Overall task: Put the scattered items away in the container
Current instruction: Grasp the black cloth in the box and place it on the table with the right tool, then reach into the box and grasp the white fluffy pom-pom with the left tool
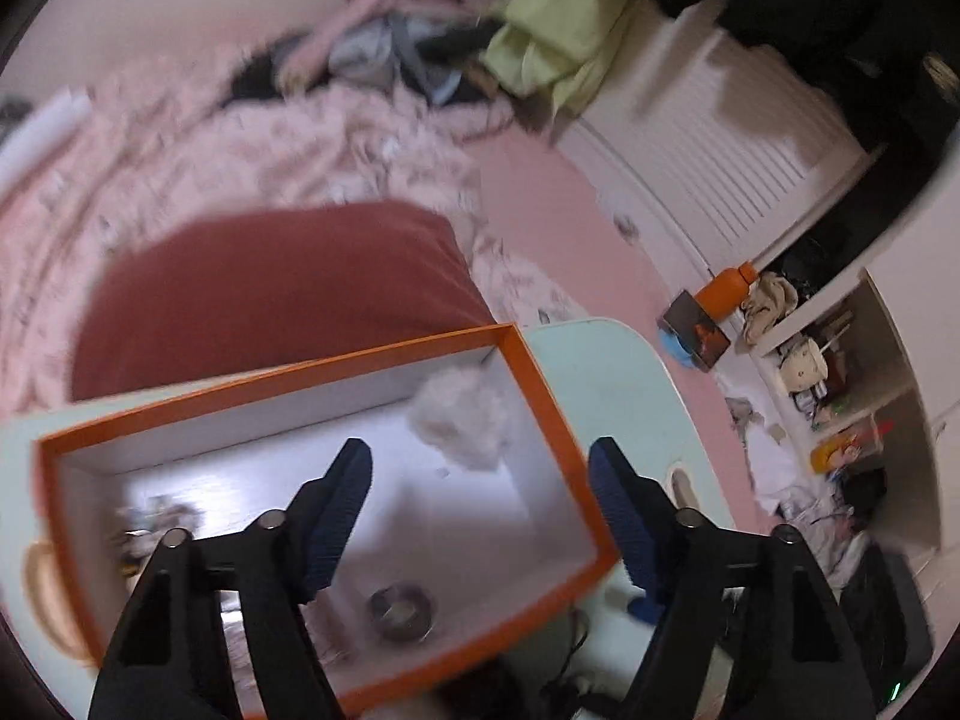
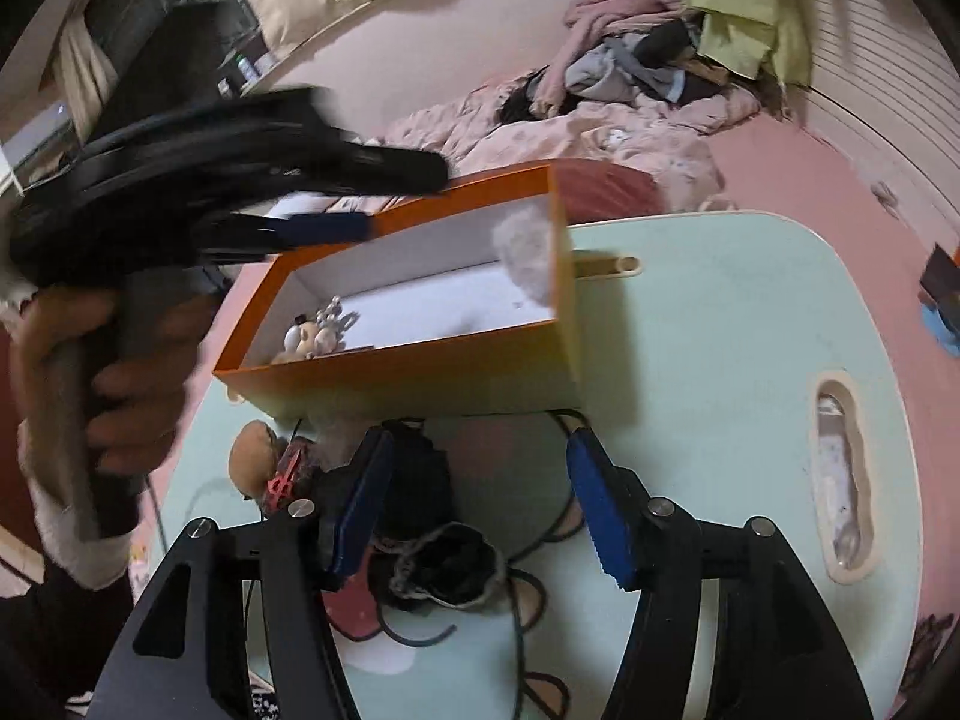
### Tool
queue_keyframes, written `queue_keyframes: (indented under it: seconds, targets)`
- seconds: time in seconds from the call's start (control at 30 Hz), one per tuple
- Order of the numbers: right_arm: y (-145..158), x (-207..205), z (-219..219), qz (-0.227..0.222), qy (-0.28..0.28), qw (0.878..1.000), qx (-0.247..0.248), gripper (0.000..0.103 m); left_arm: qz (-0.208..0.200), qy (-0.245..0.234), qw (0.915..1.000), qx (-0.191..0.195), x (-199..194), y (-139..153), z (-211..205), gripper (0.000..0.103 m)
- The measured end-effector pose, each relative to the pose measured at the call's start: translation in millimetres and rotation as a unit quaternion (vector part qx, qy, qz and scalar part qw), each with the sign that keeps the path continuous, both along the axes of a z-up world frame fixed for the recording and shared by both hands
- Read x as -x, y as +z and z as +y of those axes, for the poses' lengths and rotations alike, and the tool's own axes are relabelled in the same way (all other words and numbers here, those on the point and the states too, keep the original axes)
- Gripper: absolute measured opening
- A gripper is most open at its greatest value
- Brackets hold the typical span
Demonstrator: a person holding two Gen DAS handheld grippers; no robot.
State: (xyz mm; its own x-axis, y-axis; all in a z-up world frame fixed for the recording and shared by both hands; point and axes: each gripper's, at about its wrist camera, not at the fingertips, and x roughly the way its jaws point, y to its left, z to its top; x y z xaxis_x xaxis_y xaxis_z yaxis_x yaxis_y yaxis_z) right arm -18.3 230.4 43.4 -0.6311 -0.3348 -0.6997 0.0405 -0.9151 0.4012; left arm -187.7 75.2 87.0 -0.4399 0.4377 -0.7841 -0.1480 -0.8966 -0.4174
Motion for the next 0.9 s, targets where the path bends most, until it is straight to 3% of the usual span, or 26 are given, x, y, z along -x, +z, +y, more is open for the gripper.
queue_keyframes:
  seconds: [0.1, 0.27, 0.57, 0.67, 0.73, 0.9]
  targets:
    - [-3, -1, 12, -0.003, -0.011, 1.000, 0.009, 0.061, -0.036, 0.018, 0.9987, -0.031, 19, -19, 4, 0.067]
    - [-5, -1, 19, -0.004, -0.013, 1.000, 0.018, 0.061, -0.066, 0.060, 0.9953, -0.038, 32, -41, 2, 0.058]
    - [-6, 1, 19, -0.003, -0.013, 1.000, 0.026, 0.061, -0.072, 0.059, 0.9955, -0.016, 36, -50, 6, 0.057]
    - [-6, 0, 19, -0.004, -0.014, 1.000, 0.026, 0.061, -0.067, 0.053, 0.9963, 0.004, 35, -52, 7, 0.049]
    - [-7, -1, 20, -0.004, -0.015, 0.999, 0.028, 0.061, -0.072, 0.053, 0.9960, 0.004, 34, -54, 3, 0.036]
    - [-9, -1, 21, -0.007, -0.018, 0.999, 0.030, 0.061, -0.079, 0.047, 0.9958, -0.007, 30, -56, -7, 0.033]
